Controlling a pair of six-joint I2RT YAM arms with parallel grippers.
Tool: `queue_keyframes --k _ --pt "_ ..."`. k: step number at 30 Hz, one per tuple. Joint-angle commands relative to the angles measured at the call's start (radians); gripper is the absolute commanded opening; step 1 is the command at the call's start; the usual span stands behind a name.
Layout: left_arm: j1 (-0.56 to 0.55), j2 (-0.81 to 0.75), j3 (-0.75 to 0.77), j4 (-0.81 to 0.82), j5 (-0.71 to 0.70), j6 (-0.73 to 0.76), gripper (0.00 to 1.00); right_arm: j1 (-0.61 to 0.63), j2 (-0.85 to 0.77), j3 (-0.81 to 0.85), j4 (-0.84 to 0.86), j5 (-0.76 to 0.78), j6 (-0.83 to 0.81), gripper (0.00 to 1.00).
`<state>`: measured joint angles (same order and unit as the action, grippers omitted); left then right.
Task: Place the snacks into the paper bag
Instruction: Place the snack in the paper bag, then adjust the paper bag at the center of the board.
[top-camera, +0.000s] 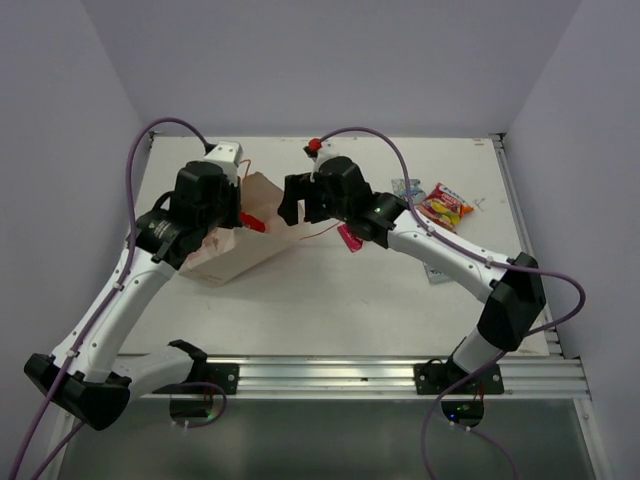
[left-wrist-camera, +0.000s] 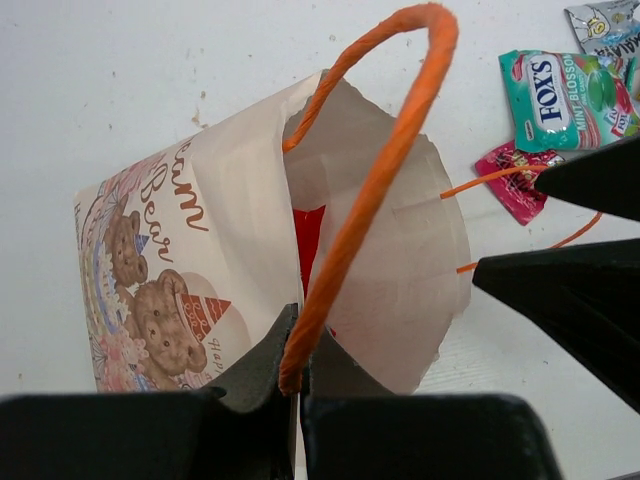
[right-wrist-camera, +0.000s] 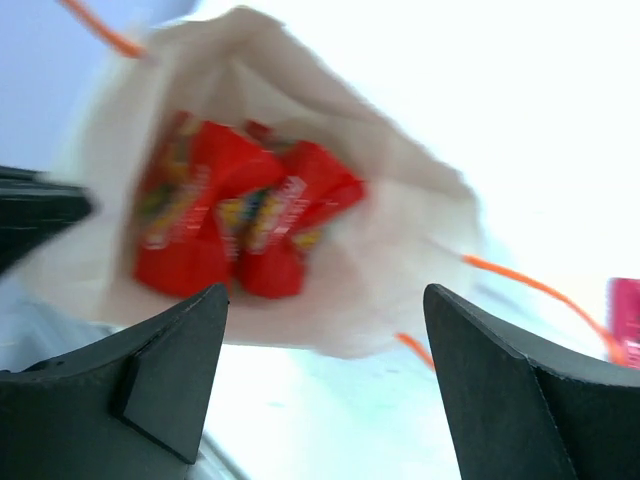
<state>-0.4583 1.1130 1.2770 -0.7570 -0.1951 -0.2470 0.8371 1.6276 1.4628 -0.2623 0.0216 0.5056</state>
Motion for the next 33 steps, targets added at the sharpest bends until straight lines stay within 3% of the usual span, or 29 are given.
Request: queue_keyframes --k 1,9,15,19,20,23,24,33 --pt "-0.002 -0.030 0.076 0.051 0.020 -0.009 0.00 -0.032 -0.005 0.022 -0.092 0.136 -0.171 0.84" --pt "-0.002 -0.036 0.107 0.027 0.039 -0.017 0.00 -0.107 0.116 0.067 -0.071 0.028 -0.185 0.83" --pt "-0.002 -0.039 0.117 0.018 0.040 -0.023 0.00 -0.113 0.213 0.108 -0.054 -0.146 -0.176 0.78" --pt "-0.002 -0.039 0.114 0.025 0.040 -0.023 0.00 -0.113 0.229 0.113 -0.043 -0.170 -0.162 0.64" --pt "0.000 -0.038 0.113 0.028 0.042 -0.021 0.00 -0.113 0.235 0.122 -0.057 -0.167 -0.168 0.45" --pt "-0.002 -0.035 0.104 0.047 0.039 -0.020 0.00 -0.113 0.236 0.189 -0.112 -0.152 -0.190 0.04" --pt "0.000 -0.035 0.091 0.064 0.034 -0.018 0.00 -0.113 0.226 0.235 -0.124 -0.126 -0.196 0.00" --pt "-0.002 -0.010 0.042 0.238 0.058 0.011 0.00 -0.030 0.153 0.549 -0.299 0.085 -0.311 0.00"
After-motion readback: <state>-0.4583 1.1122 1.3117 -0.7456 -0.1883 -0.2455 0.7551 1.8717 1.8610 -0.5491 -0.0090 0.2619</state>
